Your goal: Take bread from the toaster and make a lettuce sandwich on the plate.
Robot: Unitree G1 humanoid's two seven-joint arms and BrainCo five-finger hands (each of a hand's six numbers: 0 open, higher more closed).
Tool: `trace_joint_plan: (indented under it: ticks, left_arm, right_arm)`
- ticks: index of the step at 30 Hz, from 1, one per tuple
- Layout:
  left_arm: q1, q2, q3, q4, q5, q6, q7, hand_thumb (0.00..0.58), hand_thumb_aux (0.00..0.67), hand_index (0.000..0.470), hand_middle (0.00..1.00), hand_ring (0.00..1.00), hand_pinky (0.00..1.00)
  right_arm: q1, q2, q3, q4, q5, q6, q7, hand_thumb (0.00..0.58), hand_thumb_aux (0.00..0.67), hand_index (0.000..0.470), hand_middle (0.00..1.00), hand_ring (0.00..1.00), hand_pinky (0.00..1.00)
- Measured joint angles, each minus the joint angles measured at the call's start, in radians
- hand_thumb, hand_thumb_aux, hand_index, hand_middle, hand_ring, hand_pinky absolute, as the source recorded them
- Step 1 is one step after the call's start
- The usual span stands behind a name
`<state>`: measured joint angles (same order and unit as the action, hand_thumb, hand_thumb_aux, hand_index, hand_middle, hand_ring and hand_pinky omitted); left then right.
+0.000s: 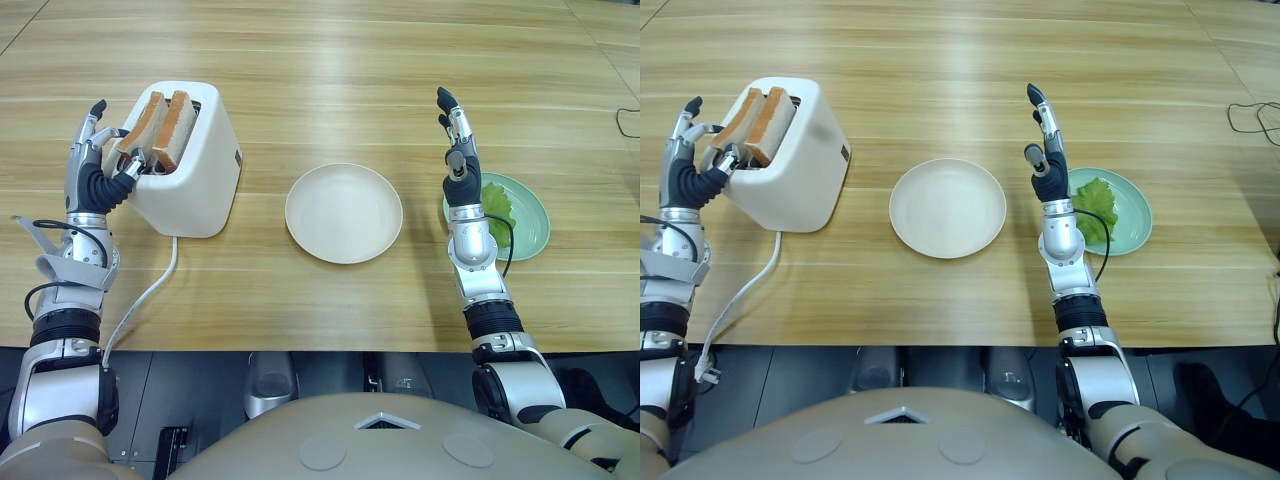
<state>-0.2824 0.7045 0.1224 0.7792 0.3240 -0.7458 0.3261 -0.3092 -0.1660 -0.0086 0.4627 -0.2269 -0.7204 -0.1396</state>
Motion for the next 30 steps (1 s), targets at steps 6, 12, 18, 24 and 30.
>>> trace_joint_plan:
  ticks: [6,12,18,24,30]
  left_arm:
    - [-0.012,-0.025,0.027,-0.003,-0.087,-0.007,-0.050,0.580,0.670,0.460,0.00,0.00,0.00]
    - [-0.031,-0.067,0.106,-0.057,-0.288,-0.024,-0.173,0.580,0.670,0.460,0.00,0.00,0.00]
    - [-0.063,-0.087,0.177,-0.111,-0.389,-0.010,-0.228,0.580,0.670,0.460,0.02,0.02,0.02]
    - [-0.071,-0.120,0.220,-0.126,-0.463,0.033,-0.272,0.580,0.670,0.460,1.00,1.00,1.00]
    - [-0.098,-0.136,0.260,-0.167,-0.530,0.087,-0.317,0.580,0.670,0.460,1.00,1.00,1.00]
  right_arm:
    - [0.000,0.000,0.000,0.000,0.000,0.000,0.000,0.000,0.000,0.000,0.00,0.00,0.00]
    - [0.000,0.003,0.002,0.001,-0.002,0.000,-0.003,0.000,0.000,0.000,0.00,0.00,0.00]
    - [0.001,0.005,0.004,0.002,-0.004,0.000,-0.006,0.000,0.000,0.000,0.00,0.00,0.00]
    - [0.001,0.005,0.005,0.002,-0.004,0.000,-0.005,0.000,0.000,0.000,0.00,0.00,0.00]
    - [0.001,0.005,0.005,0.002,-0.004,0.000,-0.005,0.000,0.000,0.000,0.00,0.00,0.00]
